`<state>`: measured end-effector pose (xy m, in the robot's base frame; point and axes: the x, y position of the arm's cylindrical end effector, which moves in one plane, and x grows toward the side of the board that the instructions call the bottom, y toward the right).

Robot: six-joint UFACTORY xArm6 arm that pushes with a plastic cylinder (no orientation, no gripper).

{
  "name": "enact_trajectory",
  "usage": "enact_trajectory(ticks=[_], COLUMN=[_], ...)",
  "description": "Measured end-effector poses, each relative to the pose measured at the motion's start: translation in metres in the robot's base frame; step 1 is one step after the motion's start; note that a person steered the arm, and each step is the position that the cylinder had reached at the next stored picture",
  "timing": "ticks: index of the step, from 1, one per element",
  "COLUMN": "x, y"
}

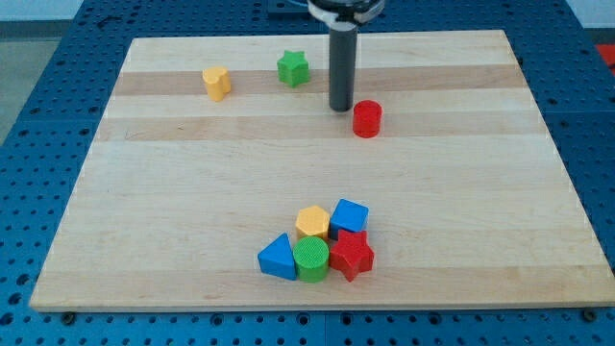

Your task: Push red circle towards the bottom center

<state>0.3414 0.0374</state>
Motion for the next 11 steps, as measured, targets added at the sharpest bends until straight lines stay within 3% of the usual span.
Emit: enact_trajectory(ticks=[2, 4, 5, 7, 10, 11], x=[0.031, 0.091, 0.098, 0.086, 0.13, 0.124], y=[0.039, -0.045, -0.051, 0.011, -0.092, -0.094])
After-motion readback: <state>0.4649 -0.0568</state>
